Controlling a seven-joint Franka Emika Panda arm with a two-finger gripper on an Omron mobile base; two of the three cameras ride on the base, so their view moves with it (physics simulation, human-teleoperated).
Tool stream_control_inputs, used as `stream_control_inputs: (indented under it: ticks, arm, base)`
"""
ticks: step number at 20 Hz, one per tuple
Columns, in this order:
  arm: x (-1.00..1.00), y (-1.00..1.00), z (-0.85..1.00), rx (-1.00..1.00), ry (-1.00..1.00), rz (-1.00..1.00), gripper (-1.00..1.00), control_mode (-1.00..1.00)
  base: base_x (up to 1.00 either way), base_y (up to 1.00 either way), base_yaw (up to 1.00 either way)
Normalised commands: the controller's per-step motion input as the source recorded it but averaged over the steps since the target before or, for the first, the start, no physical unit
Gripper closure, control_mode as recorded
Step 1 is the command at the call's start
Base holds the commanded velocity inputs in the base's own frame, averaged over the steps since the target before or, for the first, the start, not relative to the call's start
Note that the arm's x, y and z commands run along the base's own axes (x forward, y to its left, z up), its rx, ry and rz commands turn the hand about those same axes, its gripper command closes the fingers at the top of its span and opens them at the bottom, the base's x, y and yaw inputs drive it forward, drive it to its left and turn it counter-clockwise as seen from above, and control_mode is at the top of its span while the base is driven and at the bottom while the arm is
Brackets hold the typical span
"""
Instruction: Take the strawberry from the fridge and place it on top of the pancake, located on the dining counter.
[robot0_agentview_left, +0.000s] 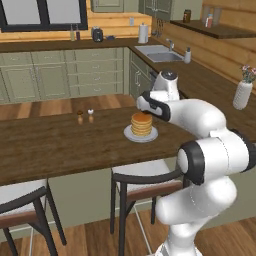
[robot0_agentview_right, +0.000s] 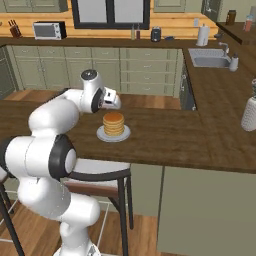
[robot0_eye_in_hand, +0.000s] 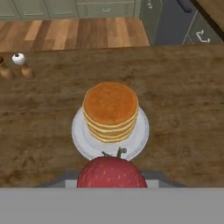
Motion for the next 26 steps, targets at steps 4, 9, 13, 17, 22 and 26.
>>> stream_control_inputs:
  ticks: [4,9,13,17,22,26]
  arm:
    - [1.0,0.0,-0.3,-0.01,0.09,0.0,1.0,-1.0]
    - [0.6,0.0,-0.4,-0.03,0.07,0.0,1.0,-1.0]
    - [0.37,0.0,-0.5,-0.03,0.02,0.0,1.0,-1.0]
    - [0.45,0.0,-0.41,-0.01,0.0,0.0,1.0,-1.0]
    - [0.4,0.0,-0.14,0.0,0.0,0.0,1.0,-1.0]
    - [0.31,0.0,-0.16,0.0,0.0,0.0,1.0,-1.0]
  base:
    - [0.0,0.0,0.0]
    - [0.0,0.0,0.0]
    - [0.0,0.0,0.0]
    - [0.0,0.0,0.0]
    - [0.0,0.0,0.0]
    - [0.0,0.0,0.0]
